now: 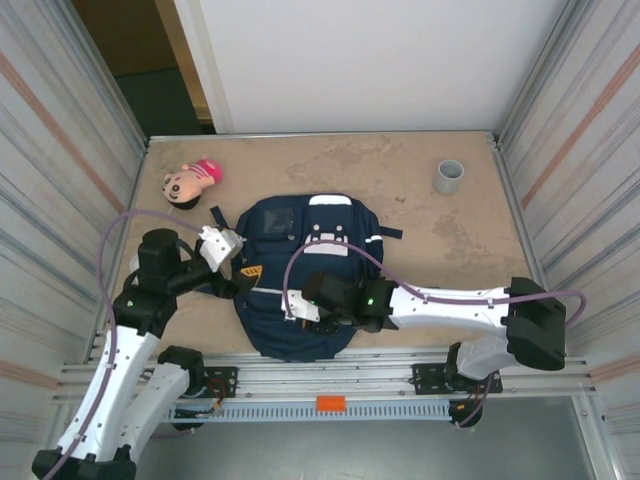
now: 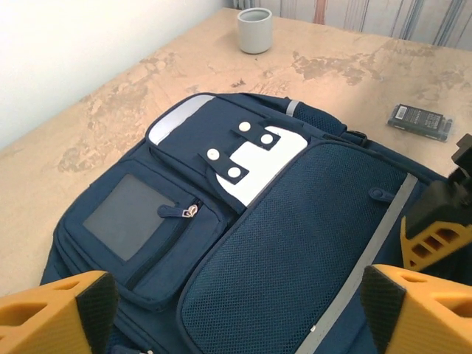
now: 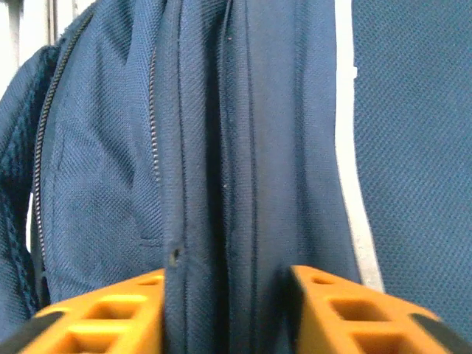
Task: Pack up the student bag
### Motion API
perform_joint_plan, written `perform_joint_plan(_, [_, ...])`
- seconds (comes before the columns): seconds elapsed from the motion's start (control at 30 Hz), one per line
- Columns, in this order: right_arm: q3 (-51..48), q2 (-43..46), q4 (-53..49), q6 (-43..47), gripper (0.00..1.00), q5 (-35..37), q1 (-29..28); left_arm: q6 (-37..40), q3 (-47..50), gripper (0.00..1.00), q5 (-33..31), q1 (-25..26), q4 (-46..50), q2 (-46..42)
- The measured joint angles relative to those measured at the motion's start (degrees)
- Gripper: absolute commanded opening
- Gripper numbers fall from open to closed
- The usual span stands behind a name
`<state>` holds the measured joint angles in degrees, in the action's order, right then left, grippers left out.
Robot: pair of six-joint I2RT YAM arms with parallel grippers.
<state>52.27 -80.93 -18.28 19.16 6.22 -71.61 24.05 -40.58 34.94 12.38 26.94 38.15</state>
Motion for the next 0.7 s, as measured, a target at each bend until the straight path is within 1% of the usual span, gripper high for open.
perform_joint_plan(0.07, [-0.2,0.4,0.0,2.4,0.04,-1.0,1.3,0.1,0.0,0.86,0.0,0.0,0.0,1.2])
perform_joint_plan(0.1, [-0.6,1.0,-0.3,4.1,0.0,-2.2,2.6,0.2,0.0,0.86,-0.1,0.0,0.0,1.7])
perform_joint_plan(0.17, [-1.4,2.9,-1.3,7.6,0.0,-4.7,6.0,0.9,0.0,0.84,-0.5,0.0,0.0,2.8])
perform_joint_plan(0.33, [-2.3,9.4,-5.9,16.7,0.0,-11.9,18.4,5.9,-0.2,0.84,-3.3,0.0,1.0,7.5])
perform_joint_plan(0.4, [-2.3,11.6,-7.1,19.1,0.0,-14.1,21.8,9.1,-1.6,0.8,-4.0,0.0,3.2,10.5])
perform_joint_plan(0.47, [-2.3,13.4,-8.0,20.8,0.0,-16.2,23.6,14.4,-4.8,0.75,-4.0,0.0,7.0,15.2])
perform_joint_plan(0.6, [-3.6,15.5,-7.9,22.3,0.0,-18.4,24.8,26.7,-12.6,0.75,-3.9,0.4,14.9,25.7])
perform_joint_plan(0.7, [-5.3,15.8,-6.6,22.5,0.0,-19.1,24.9,34.0,-17.7,0.75,-4.1,0.5,20.5,33.6])
